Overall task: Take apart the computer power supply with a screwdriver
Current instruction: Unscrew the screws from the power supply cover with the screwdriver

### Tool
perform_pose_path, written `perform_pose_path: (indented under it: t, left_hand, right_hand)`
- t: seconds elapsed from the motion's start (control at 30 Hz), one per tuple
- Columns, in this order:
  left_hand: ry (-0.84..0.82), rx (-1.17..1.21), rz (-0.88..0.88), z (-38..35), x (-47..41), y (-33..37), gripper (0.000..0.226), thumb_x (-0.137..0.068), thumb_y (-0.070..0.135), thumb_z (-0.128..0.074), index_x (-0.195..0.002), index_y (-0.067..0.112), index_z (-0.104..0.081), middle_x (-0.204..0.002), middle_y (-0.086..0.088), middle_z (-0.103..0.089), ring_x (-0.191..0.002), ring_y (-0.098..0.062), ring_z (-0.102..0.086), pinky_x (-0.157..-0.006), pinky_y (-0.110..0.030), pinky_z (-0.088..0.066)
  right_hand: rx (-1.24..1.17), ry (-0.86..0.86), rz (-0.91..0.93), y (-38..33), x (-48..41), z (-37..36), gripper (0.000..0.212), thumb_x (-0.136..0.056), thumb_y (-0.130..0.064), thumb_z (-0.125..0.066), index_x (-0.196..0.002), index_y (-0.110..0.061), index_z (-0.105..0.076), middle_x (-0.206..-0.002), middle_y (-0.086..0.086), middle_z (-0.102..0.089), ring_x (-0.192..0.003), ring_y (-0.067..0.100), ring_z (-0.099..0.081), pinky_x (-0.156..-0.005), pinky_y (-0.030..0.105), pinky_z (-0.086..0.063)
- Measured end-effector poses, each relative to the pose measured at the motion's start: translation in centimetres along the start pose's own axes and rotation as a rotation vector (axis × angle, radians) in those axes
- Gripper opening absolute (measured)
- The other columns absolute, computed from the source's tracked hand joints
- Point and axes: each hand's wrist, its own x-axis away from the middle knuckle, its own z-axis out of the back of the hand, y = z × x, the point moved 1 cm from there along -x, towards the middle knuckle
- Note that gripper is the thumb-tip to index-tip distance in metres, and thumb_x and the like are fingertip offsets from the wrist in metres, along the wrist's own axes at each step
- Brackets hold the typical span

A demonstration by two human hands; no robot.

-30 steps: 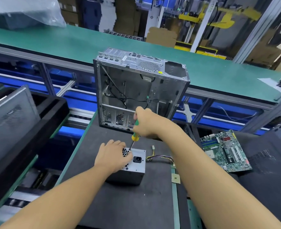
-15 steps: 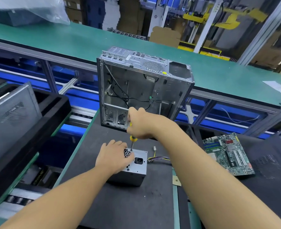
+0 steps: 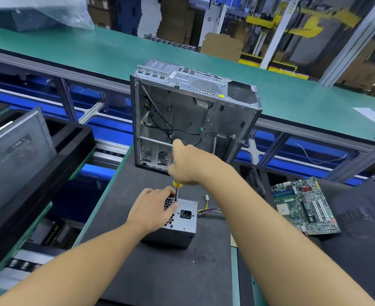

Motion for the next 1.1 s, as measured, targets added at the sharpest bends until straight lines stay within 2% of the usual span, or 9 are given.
perform_pose_path:
  t: [0.1,0.2,0.3,0.43,0.57,0.63,0.77,1.0,1.1]
  left_hand:
    - [-0.001,-0.046,-0.028,0.0,0.0,-0.1,0.014,-0.094,0.050,-0.044,-0.099,0.037,-0.039,-0.063,0.013,-0.050,-0.065,-0.010,-0.049,-0.089,-0.026,-0.037]
    - [-0.010,-0.080,-0.030,0.0,0.0,-0.1,0.016,-0.096,0.049,-0.043,-0.103,0.035,-0.042,-0.065,0.011,-0.051,-0.066,-0.011,-0.050,-0.088,-0.027,-0.038]
    - [-0.016,-0.105,-0.033,0.1,-0.2,0.0,0.014,-0.096,0.048,-0.042,-0.099,0.034,-0.041,-0.064,0.010,-0.051,-0.067,-0.012,-0.051,-0.089,-0.029,-0.040]
    - [-0.029,-0.144,-0.032,0.1,-0.1,0.4,0.016,-0.094,0.048,-0.039,-0.095,0.032,-0.041,-0.068,0.009,-0.053,-0.070,-0.015,-0.052,-0.088,-0.035,-0.043]
    - [-0.043,-0.173,-0.024,0.1,-0.1,0.5,0.030,-0.087,0.055,-0.036,-0.102,0.031,-0.045,-0.065,0.011,-0.049,-0.067,-0.011,-0.048,-0.089,-0.032,-0.041]
    - [-0.054,-0.200,-0.020,0.0,-0.1,0.5,0.035,-0.086,0.058,-0.034,-0.105,0.030,-0.044,-0.065,0.011,-0.047,-0.066,-0.009,-0.045,-0.089,-0.031,-0.040]
    - [-0.063,-0.240,-0.014,-0.1,-0.2,0.6,0.036,-0.087,0.058,-0.033,-0.108,0.031,-0.044,-0.065,0.011,-0.044,-0.069,-0.011,-0.042,-0.088,-0.032,-0.040]
    - [-0.076,-0.198,0.000,-0.1,-0.3,0.7,0.037,-0.087,0.058,-0.036,-0.110,0.031,-0.048,-0.069,0.014,-0.042,-0.071,-0.009,-0.042,-0.089,-0.032,-0.039]
    - [-0.074,-0.216,-0.009,-0.1,-0.2,0.7,0.033,-0.087,0.057,-0.036,-0.105,0.031,-0.046,-0.064,0.014,-0.037,-0.070,-0.010,-0.041,-0.088,-0.032,-0.039]
  right_hand:
    - [0.066,0.116,-0.095,0.1,-0.1,-0.4,0.038,-0.100,-0.053,-0.032,-0.100,-0.015,-0.029,-0.076,0.002,-0.046,-0.068,0.026,-0.046,-0.051,0.032,-0.025]
    - [0.084,0.178,-0.051,0.3,-0.2,-0.5,0.024,-0.103,-0.035,-0.037,-0.098,-0.013,-0.032,-0.071,0.003,-0.044,-0.060,0.023,-0.044,-0.048,0.031,-0.024]
    - [0.001,0.009,0.006,0.5,0.2,0.3,0.012,-0.098,-0.017,-0.043,-0.104,-0.009,-0.037,-0.092,0.010,-0.047,-0.064,0.022,-0.042,-0.050,0.031,-0.028]
    - [-0.039,-0.091,0.008,0.0,0.6,0.2,0.025,-0.092,-0.023,-0.050,-0.111,-0.012,-0.038,-0.116,0.011,-0.035,-0.072,0.026,-0.046,-0.060,0.034,-0.036]
    - [-0.034,0.082,-0.133,-0.4,0.2,-0.5,0.043,-0.098,-0.051,-0.041,-0.116,-0.014,-0.031,-0.099,0.007,-0.044,-0.072,0.027,-0.047,-0.049,0.032,-0.024]
    - [-0.027,0.117,-0.089,-0.3,0.0,-0.6,0.033,-0.102,-0.043,-0.040,-0.109,-0.014,-0.028,-0.084,0.007,-0.051,-0.063,0.023,-0.046,-0.047,0.032,-0.024]
    - [-0.065,-0.018,0.032,-0.1,0.3,0.1,0.020,-0.096,-0.017,-0.046,-0.110,-0.013,-0.033,-0.108,0.012,-0.037,-0.062,0.022,-0.044,-0.051,0.033,-0.030]
    - [0.021,0.105,-0.127,0.3,0.0,-0.4,0.040,-0.097,-0.052,-0.041,-0.110,-0.015,-0.034,-0.095,0.006,-0.042,-0.078,0.029,-0.047,-0.052,0.032,-0.025]
    - [-0.002,0.144,0.011,0.2,-0.3,-0.7,0.021,-0.103,-0.032,-0.039,-0.102,-0.012,-0.033,-0.087,0.008,-0.049,-0.071,0.030,-0.048,-0.051,0.033,-0.027]
